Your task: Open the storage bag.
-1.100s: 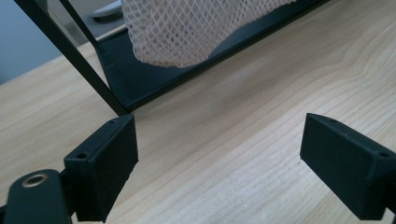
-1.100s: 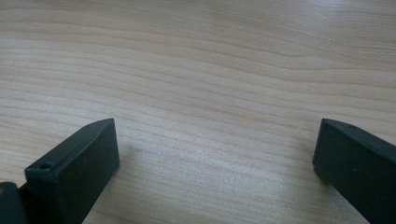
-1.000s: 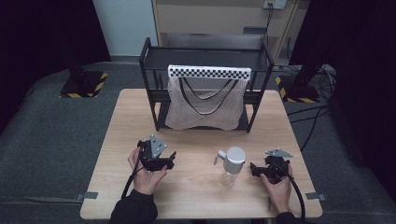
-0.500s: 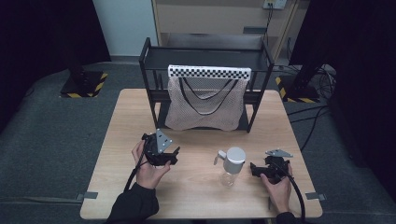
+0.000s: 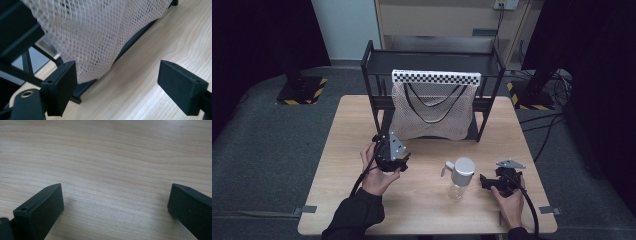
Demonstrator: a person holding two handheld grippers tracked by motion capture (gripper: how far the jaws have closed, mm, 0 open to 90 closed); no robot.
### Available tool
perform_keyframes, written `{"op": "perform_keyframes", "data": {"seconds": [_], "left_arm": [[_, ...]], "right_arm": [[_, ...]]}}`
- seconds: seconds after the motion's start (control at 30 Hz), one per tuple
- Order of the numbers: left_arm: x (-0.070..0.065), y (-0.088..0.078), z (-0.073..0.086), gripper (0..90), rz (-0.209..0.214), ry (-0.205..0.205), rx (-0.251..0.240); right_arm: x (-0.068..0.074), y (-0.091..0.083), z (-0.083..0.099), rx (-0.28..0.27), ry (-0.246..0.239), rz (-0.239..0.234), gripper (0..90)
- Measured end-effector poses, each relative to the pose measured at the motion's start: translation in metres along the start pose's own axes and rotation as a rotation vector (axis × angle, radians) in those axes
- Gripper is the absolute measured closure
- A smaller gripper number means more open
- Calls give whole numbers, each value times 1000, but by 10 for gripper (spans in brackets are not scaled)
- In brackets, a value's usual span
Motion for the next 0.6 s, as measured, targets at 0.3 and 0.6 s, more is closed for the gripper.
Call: {"op": "perform_keyframes", "data": {"seconds": [0.3,0.6], "left_arm": [[0,3,-22,165,-2,92,6],[1,9,-46,170,-13,197,10]], "right_arm": [[0,0,0,0,0,0,6],[0,0,0,0,0,0,6]]}}
Point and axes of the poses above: each handheld gripper's, and its own axes: y roughly forward along the jaws, z roughly out of its underside, x roughly to its left, the point moved 6 cm from there along y, roughly forward along the jaws, and after that the axes turned 11 degrees about z, right-handed, at the moved point
